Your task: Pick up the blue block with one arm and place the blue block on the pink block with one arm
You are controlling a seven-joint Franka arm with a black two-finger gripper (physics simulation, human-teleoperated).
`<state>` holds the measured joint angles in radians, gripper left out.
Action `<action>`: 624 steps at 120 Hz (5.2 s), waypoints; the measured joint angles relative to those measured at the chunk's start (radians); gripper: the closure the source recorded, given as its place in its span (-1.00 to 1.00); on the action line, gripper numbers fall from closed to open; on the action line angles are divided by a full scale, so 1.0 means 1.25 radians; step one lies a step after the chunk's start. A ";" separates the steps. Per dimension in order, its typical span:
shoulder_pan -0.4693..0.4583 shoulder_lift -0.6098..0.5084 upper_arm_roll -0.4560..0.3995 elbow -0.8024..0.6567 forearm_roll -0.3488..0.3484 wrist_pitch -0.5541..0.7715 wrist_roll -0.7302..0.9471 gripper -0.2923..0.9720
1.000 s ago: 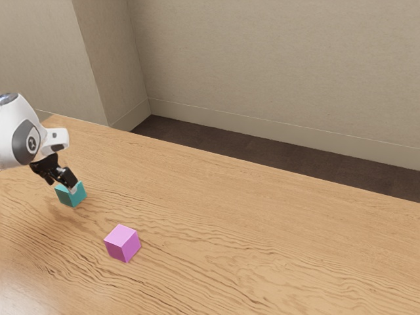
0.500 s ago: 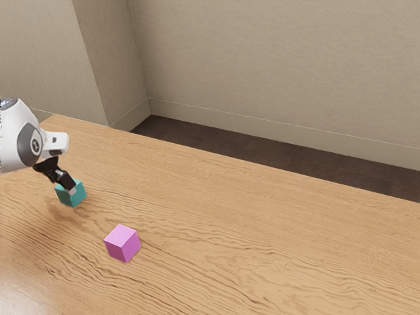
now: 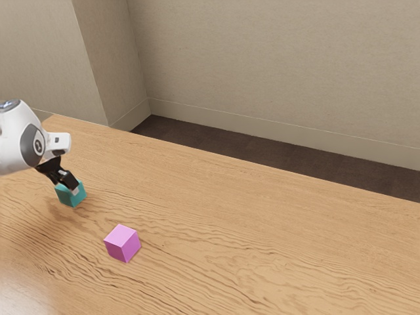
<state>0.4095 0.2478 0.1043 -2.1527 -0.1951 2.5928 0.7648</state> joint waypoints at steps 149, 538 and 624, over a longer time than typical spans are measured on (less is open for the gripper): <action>0.017 0.089 0.000 0.105 0.036 -0.033 -0.136 -0.54; -0.230 -0.336 -0.128 -0.341 0.197 -0.041 -0.801 -0.03; -0.231 -0.387 -0.157 -0.361 0.180 -0.042 -0.736 -0.35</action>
<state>0.1204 -0.2358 -0.0919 -2.6040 0.0296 2.5404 -0.1556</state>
